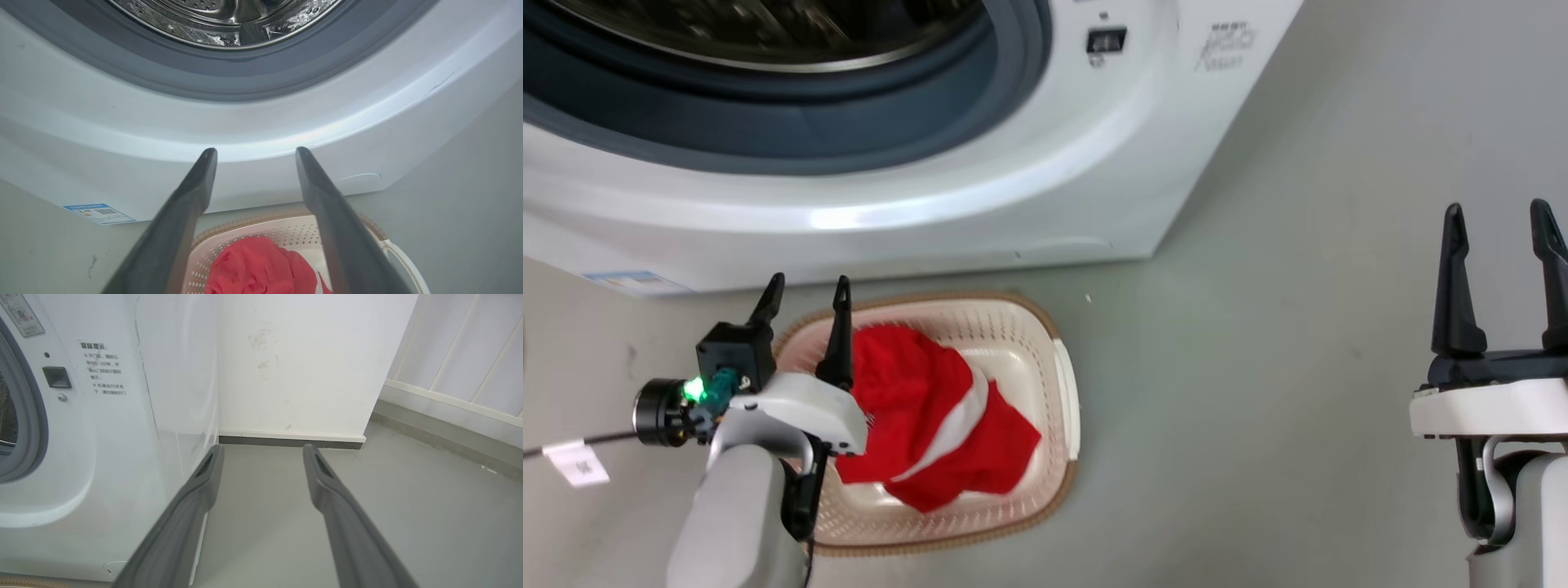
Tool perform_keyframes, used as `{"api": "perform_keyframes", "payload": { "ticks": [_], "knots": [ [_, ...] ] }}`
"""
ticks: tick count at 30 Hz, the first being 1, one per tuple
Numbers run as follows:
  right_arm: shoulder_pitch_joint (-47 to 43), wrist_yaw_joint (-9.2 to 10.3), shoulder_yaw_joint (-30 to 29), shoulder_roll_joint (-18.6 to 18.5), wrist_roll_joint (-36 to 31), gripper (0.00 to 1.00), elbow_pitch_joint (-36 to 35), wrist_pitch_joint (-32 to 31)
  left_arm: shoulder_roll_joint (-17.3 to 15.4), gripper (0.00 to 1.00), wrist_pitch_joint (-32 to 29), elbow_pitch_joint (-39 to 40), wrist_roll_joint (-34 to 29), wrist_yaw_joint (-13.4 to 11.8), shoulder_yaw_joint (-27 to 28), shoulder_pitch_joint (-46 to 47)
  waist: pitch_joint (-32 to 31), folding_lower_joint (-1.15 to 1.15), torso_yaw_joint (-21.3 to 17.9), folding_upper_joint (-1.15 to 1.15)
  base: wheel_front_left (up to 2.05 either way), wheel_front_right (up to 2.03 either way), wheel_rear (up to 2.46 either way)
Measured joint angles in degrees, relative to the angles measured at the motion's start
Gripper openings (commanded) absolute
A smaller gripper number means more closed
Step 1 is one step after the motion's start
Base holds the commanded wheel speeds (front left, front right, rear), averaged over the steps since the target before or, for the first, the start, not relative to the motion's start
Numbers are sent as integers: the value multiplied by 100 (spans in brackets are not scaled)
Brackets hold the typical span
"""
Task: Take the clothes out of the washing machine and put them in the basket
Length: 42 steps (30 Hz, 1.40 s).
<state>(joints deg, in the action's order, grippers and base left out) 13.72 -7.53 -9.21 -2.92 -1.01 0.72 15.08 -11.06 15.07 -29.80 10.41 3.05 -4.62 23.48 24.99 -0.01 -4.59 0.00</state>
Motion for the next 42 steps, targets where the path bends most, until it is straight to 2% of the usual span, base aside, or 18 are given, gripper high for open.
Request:
{"api": "perform_keyframes", "payload": {
  "ticks": [12,19,30,42],
  "knots": [
    [-480,0,-52,1,-160,100,157,0,380,100,0,1497,-454,134,475,-1054,-1144,-1,373,0,0,0,0],
    [-1050,0,9,2,-145,100,231,-1,510,100,0,2424,-866,142,363,-1861,-1702,-1,562,0,0,0,0],
    [-1617,0,122,2,-19,100,248,0,694,100,0,2778,-917,-94,240,-2694,-2355,0,548,0,0,0,0],
    [-1764,0,192,1,98,100,266,0,751,100,0,2821,-922,-210,296,-2803,-2456,0,404,0,0,0,0]
  ]
}}
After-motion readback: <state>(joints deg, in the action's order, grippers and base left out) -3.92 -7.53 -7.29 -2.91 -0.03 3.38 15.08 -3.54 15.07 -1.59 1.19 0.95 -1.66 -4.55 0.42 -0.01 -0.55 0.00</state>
